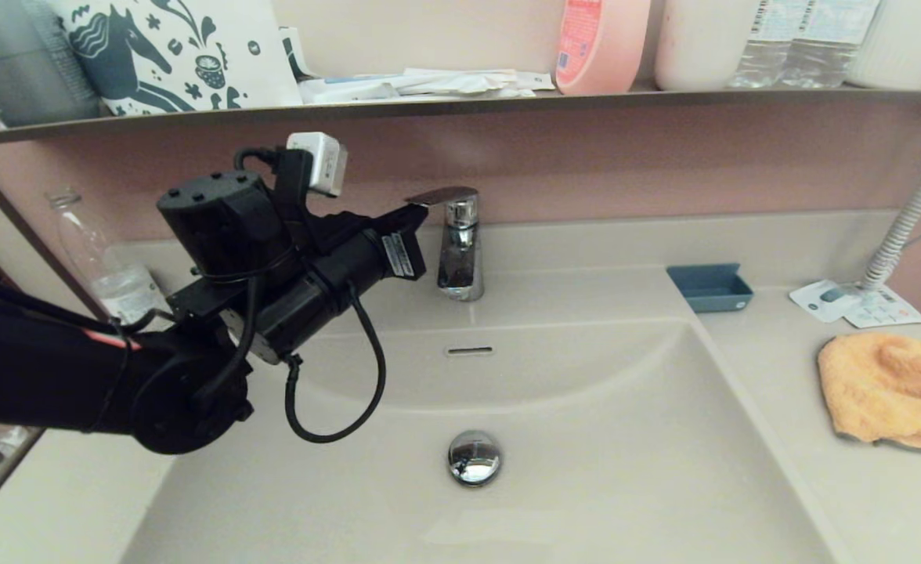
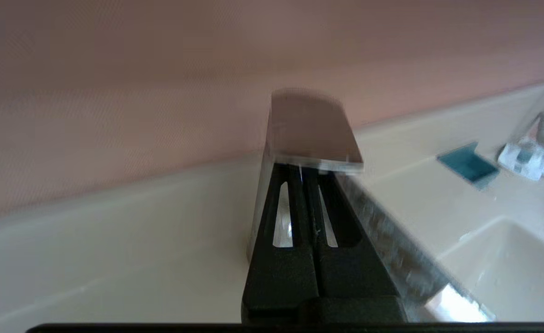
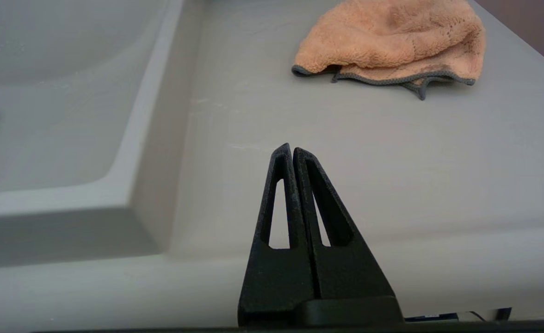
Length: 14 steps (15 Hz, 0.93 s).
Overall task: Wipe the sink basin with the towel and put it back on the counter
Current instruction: Turn on the faucet, then turn off the faucet
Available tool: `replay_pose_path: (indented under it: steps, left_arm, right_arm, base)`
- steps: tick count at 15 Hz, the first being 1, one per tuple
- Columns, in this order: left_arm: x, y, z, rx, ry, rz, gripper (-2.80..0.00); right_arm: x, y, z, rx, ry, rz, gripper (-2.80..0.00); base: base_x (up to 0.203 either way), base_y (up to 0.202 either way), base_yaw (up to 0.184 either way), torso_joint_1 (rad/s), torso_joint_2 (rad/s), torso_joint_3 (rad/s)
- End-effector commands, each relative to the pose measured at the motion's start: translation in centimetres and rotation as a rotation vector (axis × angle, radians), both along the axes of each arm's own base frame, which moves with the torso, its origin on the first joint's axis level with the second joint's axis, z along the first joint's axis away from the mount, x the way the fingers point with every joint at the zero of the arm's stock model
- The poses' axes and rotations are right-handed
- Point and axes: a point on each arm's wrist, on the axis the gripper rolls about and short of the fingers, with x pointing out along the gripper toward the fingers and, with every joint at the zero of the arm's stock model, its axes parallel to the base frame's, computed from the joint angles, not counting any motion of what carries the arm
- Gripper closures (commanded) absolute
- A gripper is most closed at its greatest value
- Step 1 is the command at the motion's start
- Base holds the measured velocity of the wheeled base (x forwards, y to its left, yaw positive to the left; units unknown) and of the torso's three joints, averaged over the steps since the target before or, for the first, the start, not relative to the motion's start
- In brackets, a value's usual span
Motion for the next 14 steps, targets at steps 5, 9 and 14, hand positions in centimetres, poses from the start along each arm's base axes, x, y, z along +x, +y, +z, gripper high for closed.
replay_pose_path:
  steps: [5, 9, 14]
  left_arm:
    - [-1.4, 0.4, 2.8, -0.031, -0.049, 0.002, 0.00]
    - [-1.8, 0.4, 2.9, -0.025, -0.038, 0.000, 0.00]
    - [-1.9, 0.5, 3.7, -0.010, -0.041, 0.001, 0.00]
  right_arm:
    - [0.0, 0.0, 0.0, 0.000, 0.000, 0.000, 0.00]
    - [0.0, 0.0, 0.0, 0.000, 0.000, 0.000, 0.00]
    - [0.0, 0.0, 0.0, 0.000, 0.000, 0.000, 0.00]
  base:
    - [0.000, 0.000, 0.000, 0.000, 0.00, 0.000]
    - [0.000, 0.000, 0.000, 0.000, 0.00, 0.000]
    - [0.000, 0.000, 0.000, 0.000, 0.00, 0.000]
